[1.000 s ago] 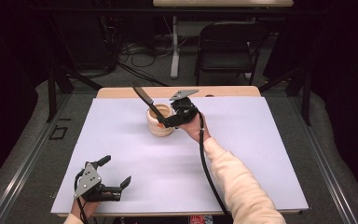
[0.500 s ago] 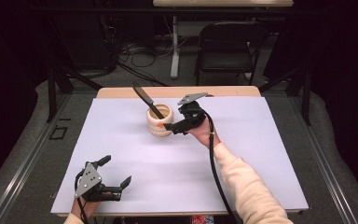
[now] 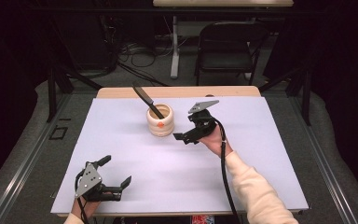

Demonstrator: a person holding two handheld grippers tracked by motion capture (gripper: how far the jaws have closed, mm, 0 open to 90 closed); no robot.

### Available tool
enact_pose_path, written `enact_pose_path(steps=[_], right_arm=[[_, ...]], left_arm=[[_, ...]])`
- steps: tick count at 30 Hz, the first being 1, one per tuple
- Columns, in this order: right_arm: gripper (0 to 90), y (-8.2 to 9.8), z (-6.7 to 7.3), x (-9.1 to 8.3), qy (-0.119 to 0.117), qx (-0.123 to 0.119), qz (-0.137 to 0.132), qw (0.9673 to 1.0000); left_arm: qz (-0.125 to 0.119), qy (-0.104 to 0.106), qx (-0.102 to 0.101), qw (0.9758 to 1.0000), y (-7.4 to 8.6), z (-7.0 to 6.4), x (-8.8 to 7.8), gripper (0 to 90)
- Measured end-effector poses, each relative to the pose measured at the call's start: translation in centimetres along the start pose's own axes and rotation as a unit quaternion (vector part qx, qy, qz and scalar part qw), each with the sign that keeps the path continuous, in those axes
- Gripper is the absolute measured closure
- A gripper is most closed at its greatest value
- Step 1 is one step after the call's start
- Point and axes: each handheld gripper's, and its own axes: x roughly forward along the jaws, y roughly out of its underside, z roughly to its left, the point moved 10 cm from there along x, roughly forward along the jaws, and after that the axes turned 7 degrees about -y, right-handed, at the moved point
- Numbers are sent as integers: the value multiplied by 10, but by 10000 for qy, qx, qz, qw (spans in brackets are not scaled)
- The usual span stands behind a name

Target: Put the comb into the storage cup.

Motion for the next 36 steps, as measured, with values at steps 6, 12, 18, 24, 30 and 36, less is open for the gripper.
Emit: enact_pose_path(steps=[6,12,18,24,30,36], right_arm=[[0,13,0,-10,11,65,60,10000],[0,23,2,-18,32,65,102,9999],[0,33,7,-30,16,72,113,9999],[0,43,9,-40,41,93,122,9999],[0,53,13,-49,91,71,134,9998],[0,61,22,-62,194,-66,128,9997]], left_arm=[[-8,-13,-11,10000,0,1,0,3],[4,-8,-4,10000,0,1,0,3],[5,-6,-5,10000,0,0,0,3],[-3,-3,1,10000,0,0,0,3],[-31,-11,-20,10000,-1,1,-1,3],[-35,-12,-47,10000,-1,1,-1,3]])
